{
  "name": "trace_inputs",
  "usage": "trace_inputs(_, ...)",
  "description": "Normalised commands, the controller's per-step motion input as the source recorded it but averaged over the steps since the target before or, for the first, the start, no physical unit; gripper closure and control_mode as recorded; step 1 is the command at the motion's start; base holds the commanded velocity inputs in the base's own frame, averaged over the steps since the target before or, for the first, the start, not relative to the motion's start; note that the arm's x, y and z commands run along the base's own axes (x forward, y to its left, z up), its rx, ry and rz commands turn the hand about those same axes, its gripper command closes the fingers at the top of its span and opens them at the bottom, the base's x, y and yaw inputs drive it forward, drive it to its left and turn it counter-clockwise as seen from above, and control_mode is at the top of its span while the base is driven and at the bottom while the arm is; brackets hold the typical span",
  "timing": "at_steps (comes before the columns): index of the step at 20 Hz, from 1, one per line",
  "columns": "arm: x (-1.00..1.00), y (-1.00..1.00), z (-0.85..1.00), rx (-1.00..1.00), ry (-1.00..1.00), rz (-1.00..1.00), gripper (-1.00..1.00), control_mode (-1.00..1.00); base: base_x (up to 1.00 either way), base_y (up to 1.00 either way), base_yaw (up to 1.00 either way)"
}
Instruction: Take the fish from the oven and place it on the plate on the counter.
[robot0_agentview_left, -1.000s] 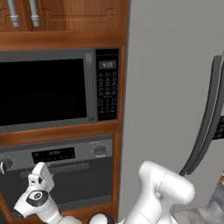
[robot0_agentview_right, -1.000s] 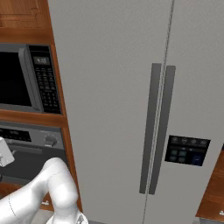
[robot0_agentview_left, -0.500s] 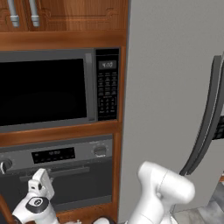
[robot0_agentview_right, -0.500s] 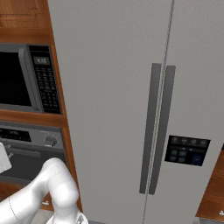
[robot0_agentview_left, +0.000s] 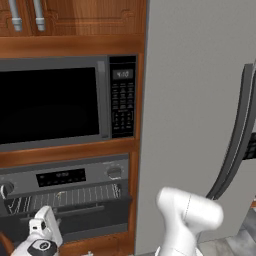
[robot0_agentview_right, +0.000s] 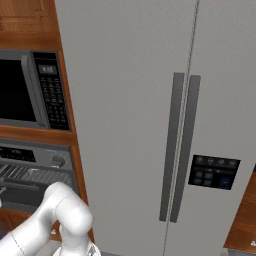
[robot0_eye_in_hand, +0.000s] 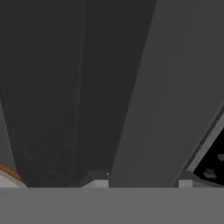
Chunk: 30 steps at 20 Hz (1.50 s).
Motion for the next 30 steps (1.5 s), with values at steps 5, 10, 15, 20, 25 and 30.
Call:
trace_inputs(5,-0.96,0.09,-0.95,-0.06,0.22,0.05,1.0,-1.0,0.0,0.0,0.0)
trace_inputs(10,-1.0,0.08,-1.0,-0.06,0.2,0.05,1.0,-1.0,0.0,0.0,0.0)
trace_inputs(15,-1.0,0.06,-1.0,-0.07,0.2,0.05,1.0,-1.0,0.0,0.0,0.0)
trace_inputs(20,-0.83,0.05,-0.82,-0.05,0.18,0.06,1.0,-1.0,0.0,0.0,0.0)
trace_inputs(25,-0.2,0.0,0.1,0.04,-0.01,0.13,1.0,-1.0,0.0,0.0,0.0)
trace_inputs(30,-0.12,0.0,0.64,0.14,-0.06,0.12,1.0,-1.0,0.0,0.0,0.0)
